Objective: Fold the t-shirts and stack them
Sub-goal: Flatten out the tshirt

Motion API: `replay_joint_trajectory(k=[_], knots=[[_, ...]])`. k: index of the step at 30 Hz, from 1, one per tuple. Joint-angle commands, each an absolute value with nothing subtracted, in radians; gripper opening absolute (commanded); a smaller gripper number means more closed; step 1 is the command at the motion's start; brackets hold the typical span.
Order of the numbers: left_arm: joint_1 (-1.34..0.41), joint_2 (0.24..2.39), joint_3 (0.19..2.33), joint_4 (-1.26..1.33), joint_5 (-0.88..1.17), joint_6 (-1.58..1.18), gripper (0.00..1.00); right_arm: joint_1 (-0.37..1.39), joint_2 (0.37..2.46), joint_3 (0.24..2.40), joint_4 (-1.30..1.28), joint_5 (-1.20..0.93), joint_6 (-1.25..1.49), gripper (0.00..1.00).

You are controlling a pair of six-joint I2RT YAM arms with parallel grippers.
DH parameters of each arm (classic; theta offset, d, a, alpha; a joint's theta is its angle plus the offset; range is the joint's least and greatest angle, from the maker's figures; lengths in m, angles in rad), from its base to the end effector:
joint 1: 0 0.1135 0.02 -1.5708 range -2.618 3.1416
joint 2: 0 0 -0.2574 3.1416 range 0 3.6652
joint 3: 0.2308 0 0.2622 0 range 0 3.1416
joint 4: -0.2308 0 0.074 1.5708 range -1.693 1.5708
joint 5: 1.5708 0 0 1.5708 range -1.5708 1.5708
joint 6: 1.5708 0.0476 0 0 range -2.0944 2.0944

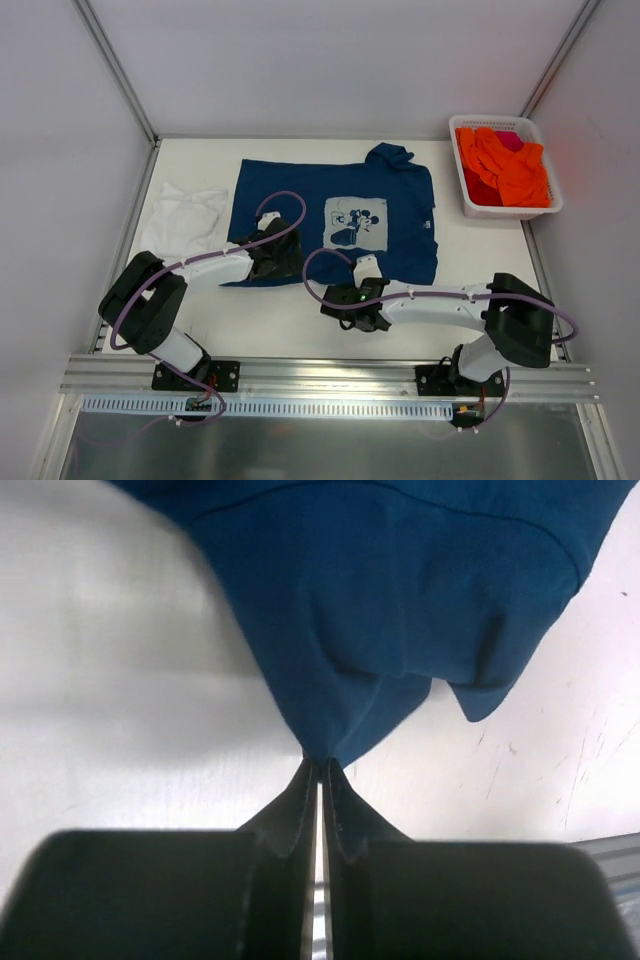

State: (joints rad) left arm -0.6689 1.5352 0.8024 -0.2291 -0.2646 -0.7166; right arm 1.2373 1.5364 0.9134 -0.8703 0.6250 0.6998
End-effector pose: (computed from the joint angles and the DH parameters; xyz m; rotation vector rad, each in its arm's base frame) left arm 0.2504 -0.1820 0.1462 -0.1640 2.4958 -0.2456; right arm 0.1121 0.2386 0.1583 -0.6481 2.4739 -0.3863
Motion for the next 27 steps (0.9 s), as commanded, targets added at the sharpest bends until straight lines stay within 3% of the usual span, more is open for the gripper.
replay_joint_trajectory(k=[1, 21, 24, 25, 27], knots=[[-0.68, 1.529, 0.804, -0.232, -0.261, -0.706, 0.91, 1.294, 1.494, 1.024, -1.064, 0.675, 0.761, 0.0], [-0.68, 1.535, 0.798, -0.233, -0.259, -0.699, 0.91, 1.561, 1.539, 1.27, -1.382, 0.661, 0.989, 0.02], [-0.68, 1.552, 0.804, -0.232, -0.256, -0.698, 0.91, 1.566, 1.532, 1.266, -1.413, 0.661, 1.015, 0.17], [-0.68, 1.558, 0.81, -0.233, -0.253, -0.698, 0.91, 1.566, 1.531, 1.247, -1.419, 0.663, 1.031, 0.38], [-0.68, 1.574, 0.813, -0.233, -0.247, -0.699, 0.91, 1.572, 1.528, 1.239, -1.442, 0.676, 1.051, 0.52]])
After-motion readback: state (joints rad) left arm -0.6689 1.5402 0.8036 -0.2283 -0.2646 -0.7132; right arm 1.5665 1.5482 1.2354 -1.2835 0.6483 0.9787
